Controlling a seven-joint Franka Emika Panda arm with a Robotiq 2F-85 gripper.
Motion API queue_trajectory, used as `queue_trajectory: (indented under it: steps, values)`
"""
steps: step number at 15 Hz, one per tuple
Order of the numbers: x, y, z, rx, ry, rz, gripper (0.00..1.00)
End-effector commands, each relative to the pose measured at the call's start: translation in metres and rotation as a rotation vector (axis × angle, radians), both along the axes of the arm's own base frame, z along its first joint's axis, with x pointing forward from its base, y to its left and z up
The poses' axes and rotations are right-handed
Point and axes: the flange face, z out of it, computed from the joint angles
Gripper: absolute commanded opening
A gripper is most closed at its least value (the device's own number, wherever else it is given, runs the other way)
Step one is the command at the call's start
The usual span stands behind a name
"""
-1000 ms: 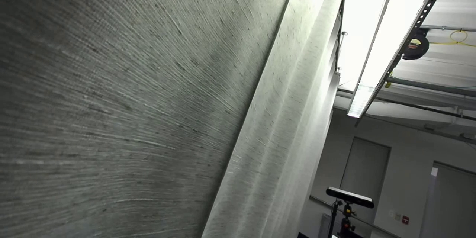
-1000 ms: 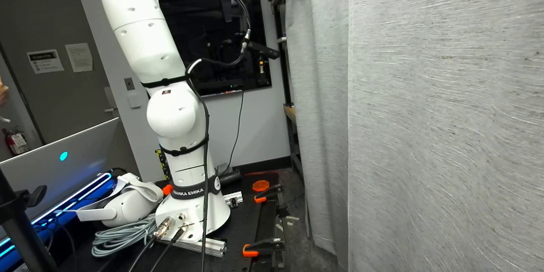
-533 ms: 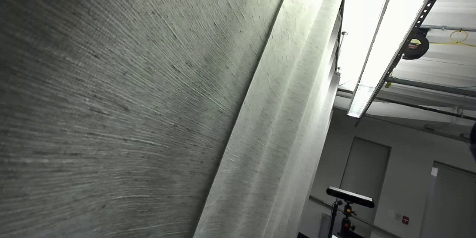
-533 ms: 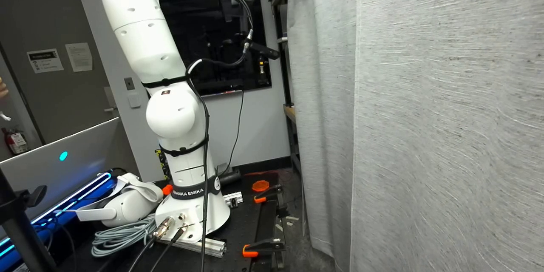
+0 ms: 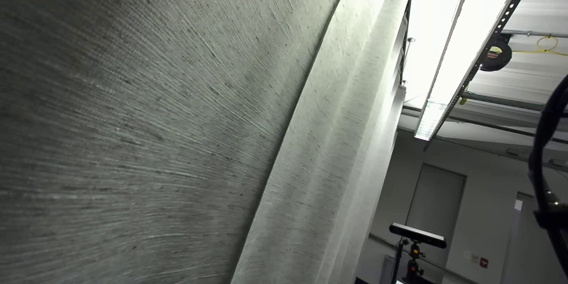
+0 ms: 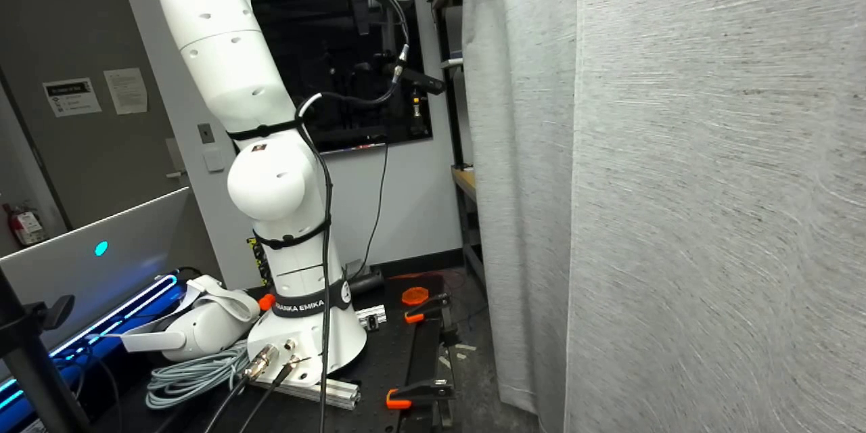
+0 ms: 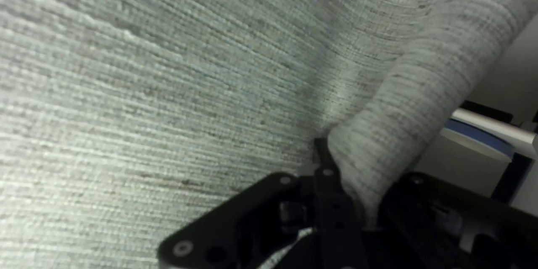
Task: Pull the curtain to the left
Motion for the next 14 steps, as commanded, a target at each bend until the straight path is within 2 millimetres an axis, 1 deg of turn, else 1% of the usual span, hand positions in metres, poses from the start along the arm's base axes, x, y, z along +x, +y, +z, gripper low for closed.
queue_trajectory:
  steps: [1, 6, 7, 14]
  values:
    - [-0.011, 0.021, -0.063, -0.144, 0.052, -0.016, 0.0]
    - [-0.012, 0.019, -0.065, -0.193, 0.0, -0.067, 0.0]
    - [-0.001, -0.003, -0.003, -0.07, -0.07, -0.064, 0.02]
    - [-0.003, -0.003, -0.003, -0.087, -0.077, -0.087, 0.02]
